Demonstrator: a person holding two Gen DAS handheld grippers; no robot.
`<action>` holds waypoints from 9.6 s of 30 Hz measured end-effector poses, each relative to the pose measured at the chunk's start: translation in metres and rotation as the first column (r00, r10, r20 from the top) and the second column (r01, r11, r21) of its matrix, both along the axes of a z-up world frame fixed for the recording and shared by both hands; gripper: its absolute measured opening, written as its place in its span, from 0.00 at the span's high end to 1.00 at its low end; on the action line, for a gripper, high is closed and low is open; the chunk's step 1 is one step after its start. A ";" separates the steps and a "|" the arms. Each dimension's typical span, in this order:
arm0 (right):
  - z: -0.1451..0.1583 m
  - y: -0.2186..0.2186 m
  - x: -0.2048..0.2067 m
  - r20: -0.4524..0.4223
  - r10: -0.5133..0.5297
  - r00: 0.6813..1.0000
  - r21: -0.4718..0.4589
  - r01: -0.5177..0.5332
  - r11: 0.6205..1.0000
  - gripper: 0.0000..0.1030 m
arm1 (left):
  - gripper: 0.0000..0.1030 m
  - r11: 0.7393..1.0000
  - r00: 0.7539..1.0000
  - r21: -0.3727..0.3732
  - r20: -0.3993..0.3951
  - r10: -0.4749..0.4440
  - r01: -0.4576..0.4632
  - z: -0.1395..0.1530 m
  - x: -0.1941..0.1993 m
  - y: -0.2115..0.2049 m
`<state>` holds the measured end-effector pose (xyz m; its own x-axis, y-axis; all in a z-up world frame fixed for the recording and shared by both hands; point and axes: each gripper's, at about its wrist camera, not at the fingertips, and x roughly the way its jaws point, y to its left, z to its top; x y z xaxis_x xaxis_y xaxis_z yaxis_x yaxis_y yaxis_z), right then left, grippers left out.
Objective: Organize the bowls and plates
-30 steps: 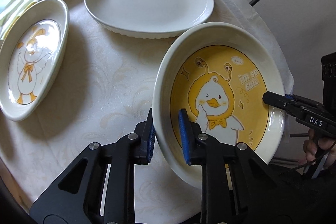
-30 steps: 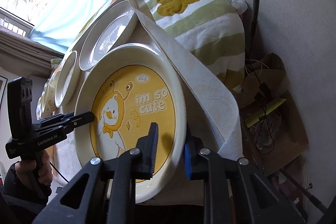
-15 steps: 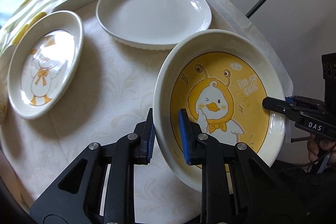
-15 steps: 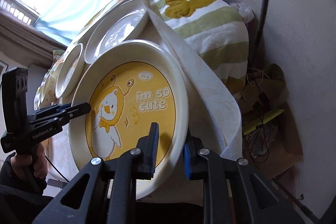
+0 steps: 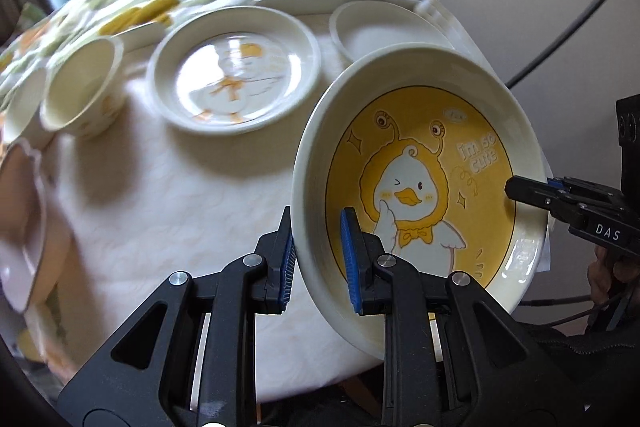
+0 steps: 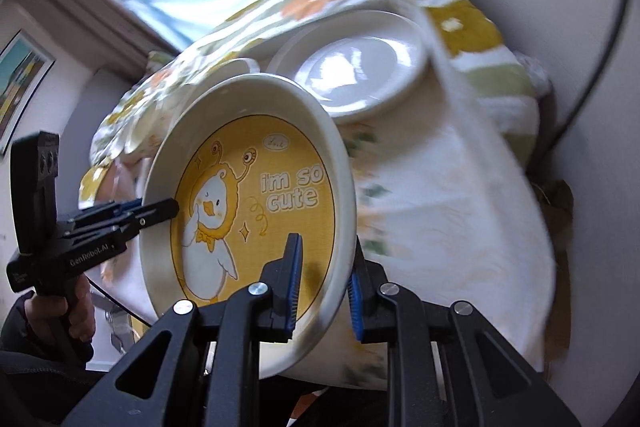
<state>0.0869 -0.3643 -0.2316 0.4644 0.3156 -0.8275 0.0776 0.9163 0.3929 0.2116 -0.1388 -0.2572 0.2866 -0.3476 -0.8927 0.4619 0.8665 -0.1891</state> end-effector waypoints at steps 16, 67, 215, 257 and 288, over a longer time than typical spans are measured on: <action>-0.036 0.175 0.047 -0.056 0.215 0.975 0.049 -0.212 0.976 0.81 | 0.82 0.970 0.964 0.056 -0.111 0.243 -0.238 -0.041 -0.012 0.192; 0.011 0.139 0.033 0.092 0.223 0.970 -0.025 -0.222 0.975 0.49 | 0.24 0.931 0.928 0.070 0.135 0.348 -0.359 0.037 -0.044 0.145; -0.041 0.231 0.074 -0.070 0.375 0.925 -0.165 -0.381 0.910 0.84 | 0.86 0.879 0.943 0.342 0.127 0.306 -0.332 -0.044 -0.027 0.157; 0.037 0.200 0.056 0.131 0.333 0.934 -0.217 -0.300 0.929 0.84 | 0.86 0.879 0.890 0.209 0.269 0.369 -0.428 0.055 -0.037 0.151; -0.008 0.080 0.212 -0.029 0.292 0.956 -0.033 -0.292 0.956 0.04 | 0.30 0.913 0.910 -0.049 -0.120 0.397 -0.404 -0.018 0.143 0.066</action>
<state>0.2989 -0.2844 -0.2391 0.3371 0.4036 -0.8506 -0.1868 0.9142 0.3597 0.3544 -0.0728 -0.2754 0.3210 -0.2867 -0.9027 0.0529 0.9570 -0.2851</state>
